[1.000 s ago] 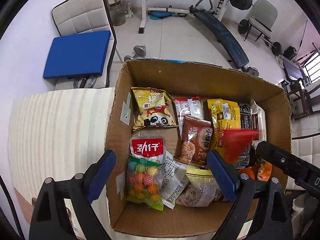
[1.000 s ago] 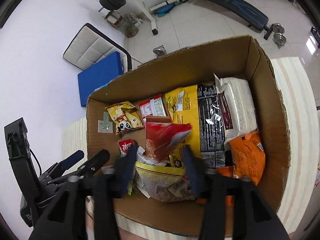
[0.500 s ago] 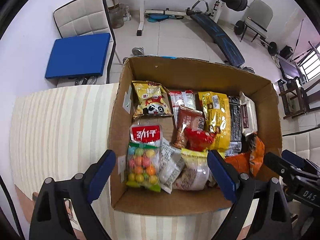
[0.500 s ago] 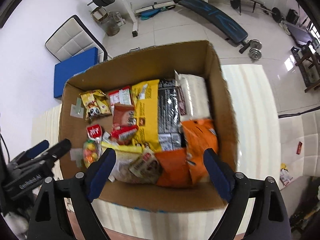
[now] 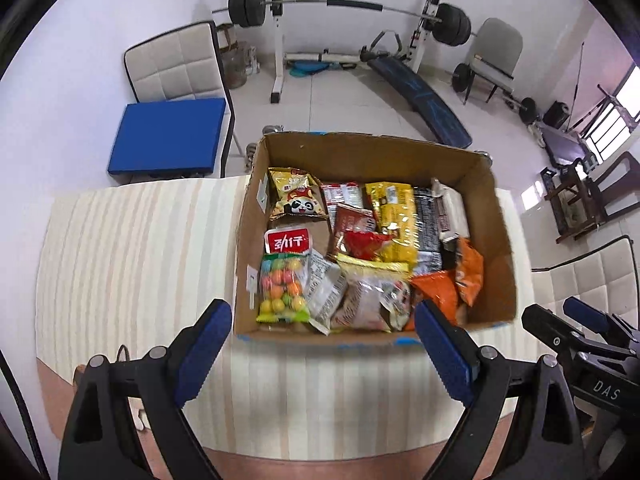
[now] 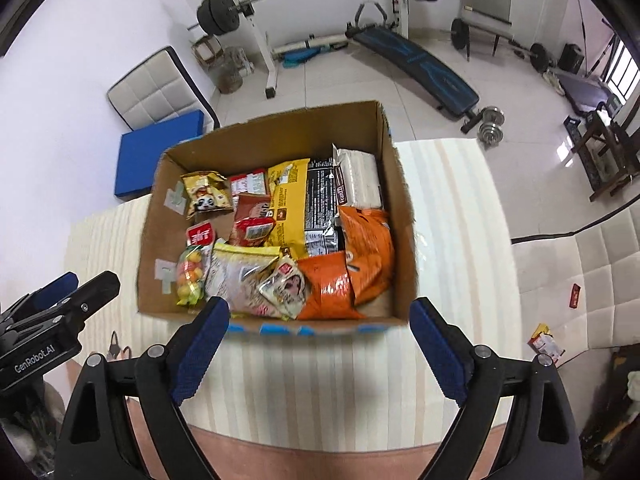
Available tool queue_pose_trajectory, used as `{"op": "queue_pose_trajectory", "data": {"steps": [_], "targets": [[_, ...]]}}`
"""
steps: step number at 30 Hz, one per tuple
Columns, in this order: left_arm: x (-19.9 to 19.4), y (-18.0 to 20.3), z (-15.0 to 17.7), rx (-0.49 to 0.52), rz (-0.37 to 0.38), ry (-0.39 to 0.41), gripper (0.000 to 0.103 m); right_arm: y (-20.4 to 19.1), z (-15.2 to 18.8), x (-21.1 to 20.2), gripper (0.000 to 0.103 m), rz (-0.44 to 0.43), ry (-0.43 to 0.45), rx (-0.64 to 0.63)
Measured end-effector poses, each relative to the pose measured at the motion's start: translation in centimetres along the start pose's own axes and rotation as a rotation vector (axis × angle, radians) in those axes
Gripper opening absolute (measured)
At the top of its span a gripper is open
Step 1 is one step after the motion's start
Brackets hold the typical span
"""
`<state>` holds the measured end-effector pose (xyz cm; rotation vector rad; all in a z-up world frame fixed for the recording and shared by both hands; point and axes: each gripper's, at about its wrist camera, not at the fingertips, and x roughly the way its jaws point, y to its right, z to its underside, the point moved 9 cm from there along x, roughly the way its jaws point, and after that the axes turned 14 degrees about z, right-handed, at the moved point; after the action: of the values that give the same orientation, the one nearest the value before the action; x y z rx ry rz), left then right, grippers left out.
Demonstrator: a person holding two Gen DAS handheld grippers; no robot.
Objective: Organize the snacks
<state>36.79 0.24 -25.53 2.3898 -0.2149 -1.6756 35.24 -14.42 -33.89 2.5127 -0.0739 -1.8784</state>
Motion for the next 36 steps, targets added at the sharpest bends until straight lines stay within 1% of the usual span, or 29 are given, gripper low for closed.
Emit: {"op": "queue_pose_trajectory", "data": {"steps": [6, 8, 15, 18, 25, 26, 30, 36], "targets": [[-4.0, 1.9, 2.7, 0.011, 0.019, 0.053, 0.094, 0.6, 3.0, -4.6, 0.095, -0.020, 0.052, -0.006], [-5.1, 2.4, 3.6, 0.015, 0.008, 0.074, 0.094, 0.9, 4.1, -6.0, 0.095, -0.028, 0.072, -0.002], [-9.0, 4.3, 6.1, 0.049, 0.008, 0.123, 0.094, 1.5, 7.4, -11.2, 0.096, -0.011, 0.153, -0.027], [-10.7, 4.7, 7.0, 0.051, 0.007, 0.146, 0.094, 1.7, 8.5, -13.1, 0.096, -0.020, 0.172, -0.026], [-14.2, 6.0, 8.3, 0.048, 0.021, 0.195, 0.094, 2.5, 10.8, -18.2, 0.096, -0.004, 0.247, -0.033], [-14.9, 6.2, 8.5, 0.051, 0.012, 0.209, 0.094, 2.7, 11.1, -19.0, 0.096, -0.003, 0.258, -0.030], [-16.5, 7.2, 9.2, 0.074, 0.004, 0.237, 0.094, 3.1, 12.1, -21.0, 0.097, 0.008, 0.287, -0.037], [-17.2, 7.9, 10.2, 0.093, 0.006, 0.232, 0.094, 3.4, 13.0, -22.6, 0.097, 0.002, 0.288, -0.032]]}}
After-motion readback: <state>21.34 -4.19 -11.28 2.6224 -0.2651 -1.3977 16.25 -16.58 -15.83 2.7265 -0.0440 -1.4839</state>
